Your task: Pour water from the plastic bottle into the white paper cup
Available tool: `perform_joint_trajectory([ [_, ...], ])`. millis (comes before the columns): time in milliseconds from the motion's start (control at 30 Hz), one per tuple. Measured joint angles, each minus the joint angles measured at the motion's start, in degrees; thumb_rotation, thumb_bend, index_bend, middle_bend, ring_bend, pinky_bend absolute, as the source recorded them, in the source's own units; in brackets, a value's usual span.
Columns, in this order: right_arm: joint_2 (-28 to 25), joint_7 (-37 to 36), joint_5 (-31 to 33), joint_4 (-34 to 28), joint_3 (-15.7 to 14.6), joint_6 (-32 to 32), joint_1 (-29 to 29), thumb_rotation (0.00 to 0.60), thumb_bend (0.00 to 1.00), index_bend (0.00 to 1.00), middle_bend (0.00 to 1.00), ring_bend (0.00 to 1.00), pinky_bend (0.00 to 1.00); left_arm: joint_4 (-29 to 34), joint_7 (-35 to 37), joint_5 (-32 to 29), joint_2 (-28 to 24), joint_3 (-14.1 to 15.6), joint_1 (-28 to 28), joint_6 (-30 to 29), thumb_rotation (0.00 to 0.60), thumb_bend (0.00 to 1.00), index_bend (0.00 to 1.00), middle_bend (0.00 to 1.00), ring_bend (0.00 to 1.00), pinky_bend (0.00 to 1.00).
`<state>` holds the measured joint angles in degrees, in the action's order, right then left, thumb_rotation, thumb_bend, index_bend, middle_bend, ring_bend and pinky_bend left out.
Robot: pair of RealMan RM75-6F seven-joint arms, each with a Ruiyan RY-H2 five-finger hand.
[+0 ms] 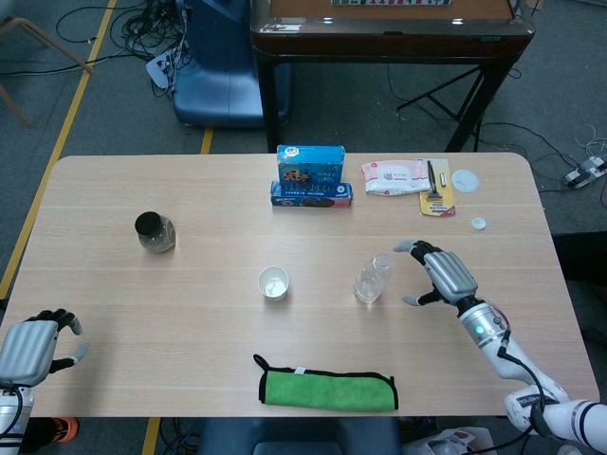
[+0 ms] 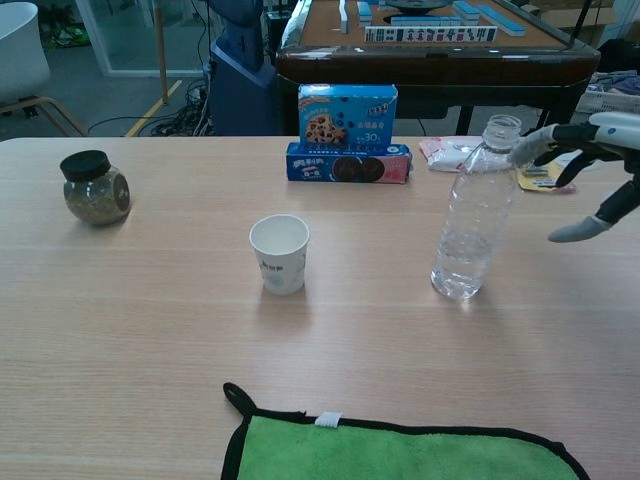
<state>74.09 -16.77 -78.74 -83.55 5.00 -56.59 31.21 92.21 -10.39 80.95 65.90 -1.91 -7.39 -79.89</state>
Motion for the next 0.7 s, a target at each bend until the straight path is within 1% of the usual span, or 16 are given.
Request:
perform_joint_trajectory([
  [167,-2.9,1.3,-1.2,-2.1,-1.3,-4.4,-3.3,0.6,0.0,0.22,0.17,0.14,0.28,-0.2,-0.1,0.2,0.2,0.0,-0.1,-0.1,0.6,0.2,0.56,0.47,0.41,0.54],
  [400,-6.6,2.3,-3.4,-4.4,-3.6,-11.5,-8.9,0.6,0.0,0.22,0.2,0.14,0.28,-0.9,0.7,1.2,0.6,-0.1,-0.1,-0.8,0.6,0.2,0.56,0.47,0.41,0.54],
  [700,-10.3,7.6,-6.2,-7.9,-6.5,-21.2,-16.5,0.6,0.0,0.22,0.2,0.14,0.28,-2.7,3.1,3.7,1.6,-0.1,-0.1,-2.6,0.6,0.2,0.56,0.47,0.41,0.56],
])
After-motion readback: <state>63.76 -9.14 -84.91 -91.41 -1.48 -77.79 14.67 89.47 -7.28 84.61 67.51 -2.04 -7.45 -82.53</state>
